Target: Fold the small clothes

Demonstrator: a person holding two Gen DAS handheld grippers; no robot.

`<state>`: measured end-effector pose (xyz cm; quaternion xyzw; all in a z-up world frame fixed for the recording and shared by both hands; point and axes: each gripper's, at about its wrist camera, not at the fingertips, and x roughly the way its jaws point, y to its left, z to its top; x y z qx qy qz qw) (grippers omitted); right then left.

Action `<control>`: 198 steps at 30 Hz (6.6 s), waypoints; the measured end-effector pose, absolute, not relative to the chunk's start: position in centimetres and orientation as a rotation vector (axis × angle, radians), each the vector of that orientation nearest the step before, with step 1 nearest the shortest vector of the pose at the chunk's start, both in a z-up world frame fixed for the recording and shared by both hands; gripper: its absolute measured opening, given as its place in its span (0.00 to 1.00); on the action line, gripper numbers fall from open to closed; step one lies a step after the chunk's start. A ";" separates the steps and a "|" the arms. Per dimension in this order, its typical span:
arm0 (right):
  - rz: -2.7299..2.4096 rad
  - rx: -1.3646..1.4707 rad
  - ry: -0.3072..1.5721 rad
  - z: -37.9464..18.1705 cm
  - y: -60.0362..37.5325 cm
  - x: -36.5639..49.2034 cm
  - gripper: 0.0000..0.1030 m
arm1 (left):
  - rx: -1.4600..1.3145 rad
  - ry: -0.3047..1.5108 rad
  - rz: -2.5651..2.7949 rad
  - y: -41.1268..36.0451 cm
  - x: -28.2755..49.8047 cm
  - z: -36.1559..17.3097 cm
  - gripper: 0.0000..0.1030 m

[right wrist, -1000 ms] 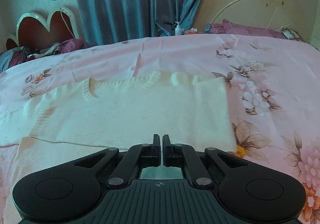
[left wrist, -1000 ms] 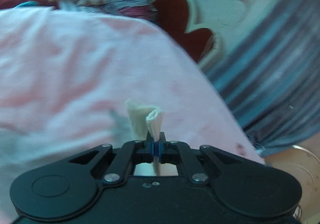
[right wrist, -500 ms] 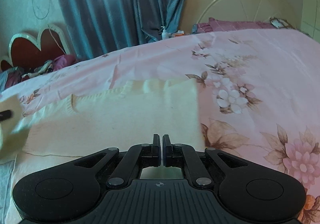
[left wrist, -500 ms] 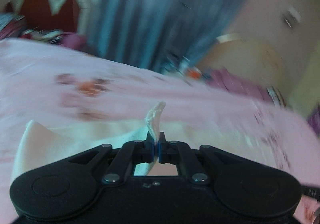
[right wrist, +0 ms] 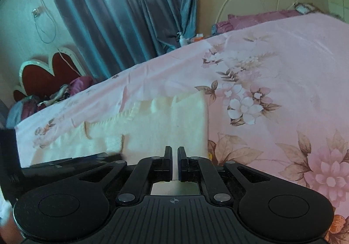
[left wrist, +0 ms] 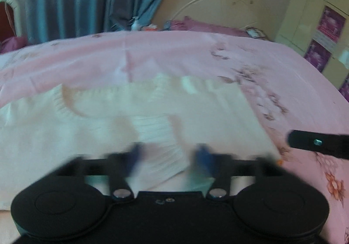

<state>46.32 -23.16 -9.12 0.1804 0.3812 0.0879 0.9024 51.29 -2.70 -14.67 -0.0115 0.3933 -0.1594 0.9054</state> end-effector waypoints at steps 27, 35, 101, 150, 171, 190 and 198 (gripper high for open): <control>0.432 0.268 0.795 -9.5 -12.9 51.6 0.03 | -0.237 0.809 0.126 17.4 43.9 -14.4 0.28; 0.227 0.296 0.765 -9.9 -21.7 49.7 0.03 | -0.243 0.815 0.096 17.9 44.1 -14.5 0.14; 0.368 0.065 0.827 -12.8 -9.7 54.0 0.15 | -0.019 0.797 -0.112 8.8 54.3 -14.7 0.51; 0.118 0.033 0.860 -12.8 -16.9 48.0 0.31 | 0.056 0.790 -0.106 11.3 45.1 -14.3 0.52; 0.250 0.297 0.875 -10.4 -26.6 29.3 0.42 | 0.008 0.874 -0.116 14.5 28.0 -13.0 0.47; 0.430 0.607 0.957 -13.0 -30.7 13.1 0.30 | -0.360 0.931 -0.213 16.5 12.4 -13.2 0.36; 0.484 0.699 0.964 -13.6 -30.6 13.9 0.04 | -0.518 0.927 -0.242 17.2 13.7 -14.7 0.06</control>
